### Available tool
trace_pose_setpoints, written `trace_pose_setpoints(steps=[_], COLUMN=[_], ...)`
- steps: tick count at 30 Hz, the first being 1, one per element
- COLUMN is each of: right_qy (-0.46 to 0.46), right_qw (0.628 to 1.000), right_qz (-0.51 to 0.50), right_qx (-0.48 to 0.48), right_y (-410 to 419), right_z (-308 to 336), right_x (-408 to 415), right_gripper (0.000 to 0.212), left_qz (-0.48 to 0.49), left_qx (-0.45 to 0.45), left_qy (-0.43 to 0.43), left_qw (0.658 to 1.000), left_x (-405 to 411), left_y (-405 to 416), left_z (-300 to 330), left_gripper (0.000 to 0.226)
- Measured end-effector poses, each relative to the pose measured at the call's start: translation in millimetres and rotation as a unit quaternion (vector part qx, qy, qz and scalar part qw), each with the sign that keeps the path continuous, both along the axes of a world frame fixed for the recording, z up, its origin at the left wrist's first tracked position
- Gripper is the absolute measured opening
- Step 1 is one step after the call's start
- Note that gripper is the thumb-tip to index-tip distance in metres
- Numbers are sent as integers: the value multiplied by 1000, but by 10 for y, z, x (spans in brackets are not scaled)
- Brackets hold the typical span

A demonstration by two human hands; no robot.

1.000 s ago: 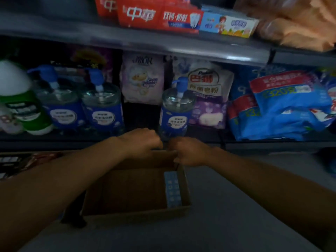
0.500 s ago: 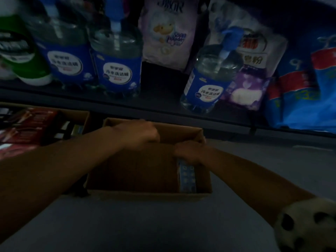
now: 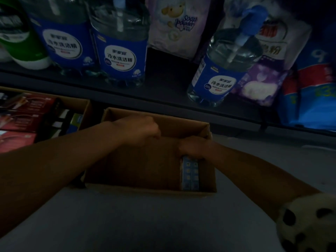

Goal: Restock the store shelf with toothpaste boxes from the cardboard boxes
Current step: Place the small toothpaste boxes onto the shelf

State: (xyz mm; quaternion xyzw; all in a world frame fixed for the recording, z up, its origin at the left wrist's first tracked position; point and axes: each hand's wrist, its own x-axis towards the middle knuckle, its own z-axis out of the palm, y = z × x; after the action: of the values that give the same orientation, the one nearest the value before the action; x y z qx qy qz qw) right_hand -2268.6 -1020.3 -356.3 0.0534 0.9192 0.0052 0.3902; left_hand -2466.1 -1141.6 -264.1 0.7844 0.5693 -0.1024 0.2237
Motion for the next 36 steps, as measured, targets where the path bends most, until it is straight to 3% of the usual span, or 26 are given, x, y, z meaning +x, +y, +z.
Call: trace_pose_setpoints(steps=[7,10,15,21,24,31,36], right_qy=[49,33,115,183,224,269,329], right_qw=[995,999,992,979,968,951,927], right_qz=[71,-8,-44,-78,-105,-144,-158], right_qx=[48,2,-13,-44,-33,50,83], right_y=[50,96,123,173,202,299,334], right_z=[102,286,770,1748,2344,3466,3857], right_x=[9,29,66,247,351,664,888], right_gripper=[28,29,31,30,32,33,32], left_qz=[-4,-2,-16,-3,41,108,177], left_qx=[20,14,11,34,73,93,11], left_qy=[-17,-28,5,14,-20,-106,-183], left_qw=[1000,999,1000,999,996,984,967], left_x=[75,114,164,229,309,569,748], left_y=[60,82,71,70,137,333,460], left_z=[-18,64,364,1085,1453,2294,2593], left_gripper=[29,32,25,37,44,30,47])
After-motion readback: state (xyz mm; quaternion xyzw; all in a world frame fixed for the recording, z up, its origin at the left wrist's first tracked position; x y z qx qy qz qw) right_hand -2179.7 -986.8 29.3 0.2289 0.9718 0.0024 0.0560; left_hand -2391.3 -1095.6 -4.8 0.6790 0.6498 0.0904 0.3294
